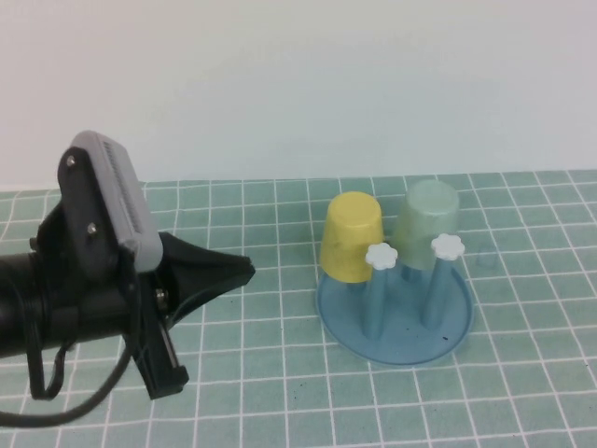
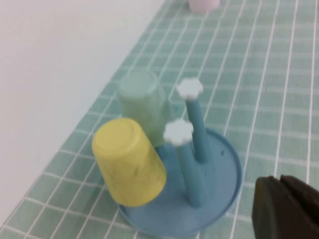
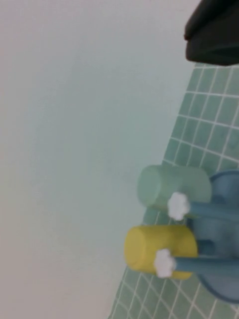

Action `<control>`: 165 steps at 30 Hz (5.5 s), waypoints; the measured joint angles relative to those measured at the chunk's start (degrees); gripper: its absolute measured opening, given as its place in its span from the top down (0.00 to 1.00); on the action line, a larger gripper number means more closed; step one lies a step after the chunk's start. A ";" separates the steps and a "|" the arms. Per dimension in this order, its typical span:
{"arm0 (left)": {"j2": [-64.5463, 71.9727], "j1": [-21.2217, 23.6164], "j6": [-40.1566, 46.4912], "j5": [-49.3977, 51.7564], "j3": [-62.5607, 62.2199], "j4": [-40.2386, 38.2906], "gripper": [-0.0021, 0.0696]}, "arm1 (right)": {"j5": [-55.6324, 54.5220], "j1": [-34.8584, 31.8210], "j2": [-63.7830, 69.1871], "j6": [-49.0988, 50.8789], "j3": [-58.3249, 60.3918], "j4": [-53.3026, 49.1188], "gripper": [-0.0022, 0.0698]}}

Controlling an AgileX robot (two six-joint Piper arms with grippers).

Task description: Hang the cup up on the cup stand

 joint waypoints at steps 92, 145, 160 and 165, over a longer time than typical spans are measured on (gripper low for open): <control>-50.06 -0.54 1.44 -42.39 24.75 -19.92 0.97 | -3.46 0.00 -14.83 11.27 7.01 0.43 0.97; -67.19 9.83 -107.24 -26.35 43.19 81.43 0.97 | -3.46 0.00 -14.83 11.30 7.10 0.57 0.97; -67.19 9.83 -107.24 -26.35 43.19 81.43 0.97 | -3.46 0.00 -14.83 11.30 7.10 0.57 0.97; -67.19 9.83 -107.24 -26.35 43.19 81.35 0.97 | -3.32 -5.27 -14.83 11.30 7.10 0.57 0.97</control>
